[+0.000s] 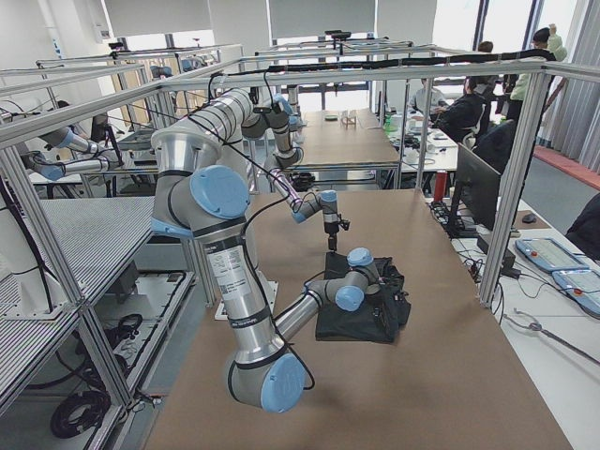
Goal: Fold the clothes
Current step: 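Lower the left gripper and grasp the shirt's side edge nearest it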
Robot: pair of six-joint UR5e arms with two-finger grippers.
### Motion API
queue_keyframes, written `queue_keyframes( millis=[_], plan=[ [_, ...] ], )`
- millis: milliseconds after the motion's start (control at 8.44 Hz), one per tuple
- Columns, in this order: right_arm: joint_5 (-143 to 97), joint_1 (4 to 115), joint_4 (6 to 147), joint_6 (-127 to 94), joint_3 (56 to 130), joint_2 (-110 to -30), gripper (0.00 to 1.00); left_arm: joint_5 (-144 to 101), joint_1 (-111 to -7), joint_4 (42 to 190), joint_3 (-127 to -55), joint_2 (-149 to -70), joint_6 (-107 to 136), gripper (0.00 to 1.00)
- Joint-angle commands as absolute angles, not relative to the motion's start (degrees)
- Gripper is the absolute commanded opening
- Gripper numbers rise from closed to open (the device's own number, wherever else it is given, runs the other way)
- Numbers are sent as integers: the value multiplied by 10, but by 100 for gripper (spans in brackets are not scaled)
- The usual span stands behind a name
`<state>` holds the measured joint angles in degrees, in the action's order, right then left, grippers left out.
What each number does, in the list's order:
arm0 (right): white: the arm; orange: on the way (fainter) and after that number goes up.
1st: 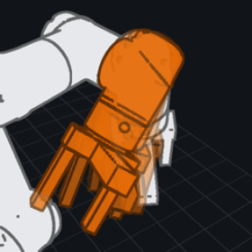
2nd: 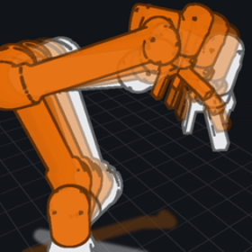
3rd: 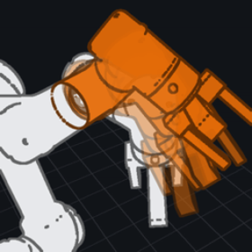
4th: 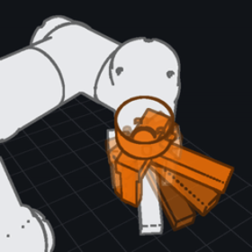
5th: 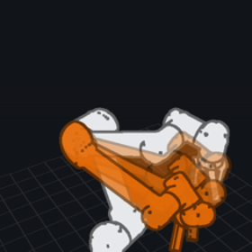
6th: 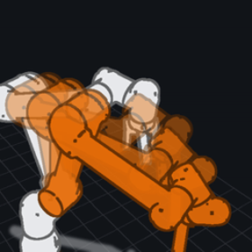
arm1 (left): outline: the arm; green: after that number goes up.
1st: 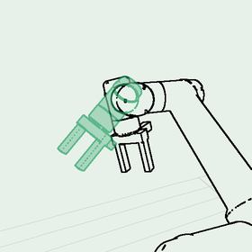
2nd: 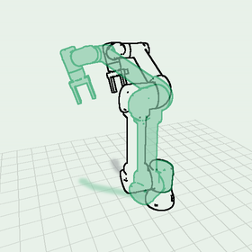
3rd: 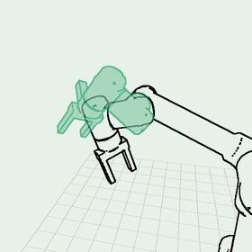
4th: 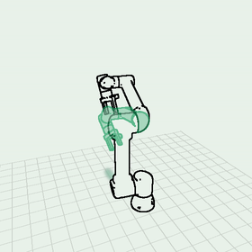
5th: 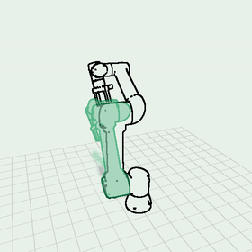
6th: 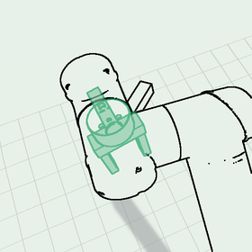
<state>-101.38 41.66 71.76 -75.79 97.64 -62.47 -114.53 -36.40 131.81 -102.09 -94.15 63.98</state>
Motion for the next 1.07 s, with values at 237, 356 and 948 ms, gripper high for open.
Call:
queue_keyframes(
  millis=[237, 356, 948],
  plan=[
    [-1013, 417, 713, -758, 975, -626, 94, -1143, -346, 1319, -1018, -941, 640, 73],
    [-1013, 417, 713, -758, 976, -625, 94, -1143, -345, 1319, -1014, -941, 637, 69],
    [-1013, 417, 713, -757, 975, -625, 94, -1140, -342, 1320, -1017, -940, 639, 0]
  ],
)
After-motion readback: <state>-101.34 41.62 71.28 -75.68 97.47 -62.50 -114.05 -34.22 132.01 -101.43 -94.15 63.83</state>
